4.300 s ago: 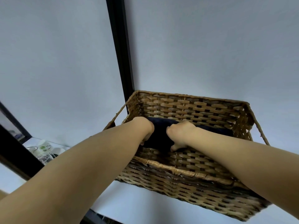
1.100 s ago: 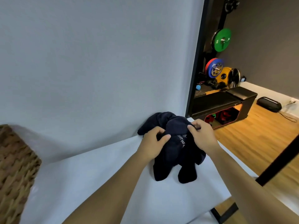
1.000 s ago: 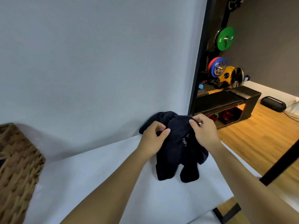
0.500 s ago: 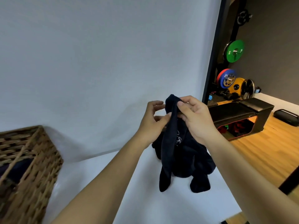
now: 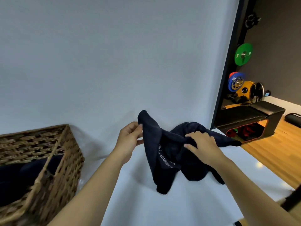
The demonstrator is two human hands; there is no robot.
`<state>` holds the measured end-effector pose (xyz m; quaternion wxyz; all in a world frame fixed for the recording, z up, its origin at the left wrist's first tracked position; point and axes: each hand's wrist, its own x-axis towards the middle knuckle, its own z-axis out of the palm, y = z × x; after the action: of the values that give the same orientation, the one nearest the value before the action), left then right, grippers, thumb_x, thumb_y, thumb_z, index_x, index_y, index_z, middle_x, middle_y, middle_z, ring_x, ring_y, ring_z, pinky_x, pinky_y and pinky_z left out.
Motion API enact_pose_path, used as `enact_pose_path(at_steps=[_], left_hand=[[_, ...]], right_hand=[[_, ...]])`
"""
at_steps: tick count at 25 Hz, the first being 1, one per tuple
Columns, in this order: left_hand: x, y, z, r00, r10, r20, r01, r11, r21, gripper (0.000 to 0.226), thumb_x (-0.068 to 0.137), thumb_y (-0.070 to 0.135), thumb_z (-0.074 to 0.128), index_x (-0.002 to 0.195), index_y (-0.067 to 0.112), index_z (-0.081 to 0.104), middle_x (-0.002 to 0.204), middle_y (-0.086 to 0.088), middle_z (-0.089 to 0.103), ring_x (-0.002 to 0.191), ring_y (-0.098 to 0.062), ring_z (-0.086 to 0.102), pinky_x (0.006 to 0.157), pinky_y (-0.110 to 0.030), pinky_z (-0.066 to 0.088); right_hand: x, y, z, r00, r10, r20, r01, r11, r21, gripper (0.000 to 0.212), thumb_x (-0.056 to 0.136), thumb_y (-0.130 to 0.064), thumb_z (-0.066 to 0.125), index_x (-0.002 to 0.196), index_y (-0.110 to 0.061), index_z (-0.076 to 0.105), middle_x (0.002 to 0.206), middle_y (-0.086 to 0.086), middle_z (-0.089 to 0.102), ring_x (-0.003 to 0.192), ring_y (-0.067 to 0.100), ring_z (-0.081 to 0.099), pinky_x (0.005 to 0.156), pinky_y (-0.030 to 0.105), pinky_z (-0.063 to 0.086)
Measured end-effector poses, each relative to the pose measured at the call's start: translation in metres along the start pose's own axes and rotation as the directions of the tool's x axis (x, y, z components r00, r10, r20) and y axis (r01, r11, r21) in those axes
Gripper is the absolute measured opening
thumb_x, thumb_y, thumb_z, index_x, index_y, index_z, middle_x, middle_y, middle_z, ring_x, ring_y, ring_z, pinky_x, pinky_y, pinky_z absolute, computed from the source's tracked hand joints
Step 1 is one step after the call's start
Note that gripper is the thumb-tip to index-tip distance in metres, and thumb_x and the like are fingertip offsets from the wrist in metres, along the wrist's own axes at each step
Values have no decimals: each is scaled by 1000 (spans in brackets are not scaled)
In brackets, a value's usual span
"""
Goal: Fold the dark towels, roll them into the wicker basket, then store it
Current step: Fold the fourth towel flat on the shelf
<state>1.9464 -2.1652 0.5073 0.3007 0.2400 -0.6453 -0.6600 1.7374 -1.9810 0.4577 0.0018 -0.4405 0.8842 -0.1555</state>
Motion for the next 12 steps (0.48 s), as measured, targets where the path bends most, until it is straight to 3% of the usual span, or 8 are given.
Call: enact_pose_path(at_steps=[3, 6, 8, 10, 12], left_hand=[[-3, -2, -19, 995, -35, -98, 32, 999, -31, 20, 106, 21, 52, 95, 9, 65, 86, -1, 73, 79, -17, 70, 70, -30, 58], [0, 14, -30, 968, 64, -242, -98, 987, -130, 21, 106, 21, 51, 86, 17, 56, 80, -1, 63, 75, -16, 58, 67, -32, 50], [3, 23, -36, 922, 110, -370, -192, 963, -191, 27, 105, 20, 51, 78, 21, 52, 71, 3, 54, 69, -14, 47, 64, -31, 38], [-1, 19, -44, 885, 70, -461, -206, 945, -252, 31, 99, 18, 50, 69, 24, 47, 66, 5, 48, 67, -15, 41, 62, -33, 31], [-11, 7, -53, 886, -10, -463, -152, 938, -311, 26, 88, 27, 52, 64, 25, 44, 68, 2, 45, 71, -20, 39, 65, -34, 31]], right_hand=[[8, -22, -1, 984, 25, -177, 7, 984, 180, 16, 99, -39, 54, 112, -33, 62, 113, -5, 58, 108, 26, 56, 96, 45, 35], [15, -49, -20, 910, -14, -415, 172, 922, 346, 11, 101, -31, 53, 102, -28, 63, 104, -7, 58, 100, 20, 59, 96, 42, 43], [15, -68, -37, 879, -70, -473, 274, 883, 380, 7, 100, -32, 54, 98, -31, 61, 101, -11, 55, 96, 14, 57, 89, 33, 46], [11, -76, -34, 915, -121, -385, 277, 882, 382, 1, 96, -37, 58, 95, -37, 57, 99, -17, 53, 92, 6, 57, 84, 26, 45], [-1, -73, -17, 981, -114, -158, 165, 915, 369, 21, 89, -51, 62, 106, -41, 54, 98, -19, 55, 85, 1, 58, 80, 27, 49]])
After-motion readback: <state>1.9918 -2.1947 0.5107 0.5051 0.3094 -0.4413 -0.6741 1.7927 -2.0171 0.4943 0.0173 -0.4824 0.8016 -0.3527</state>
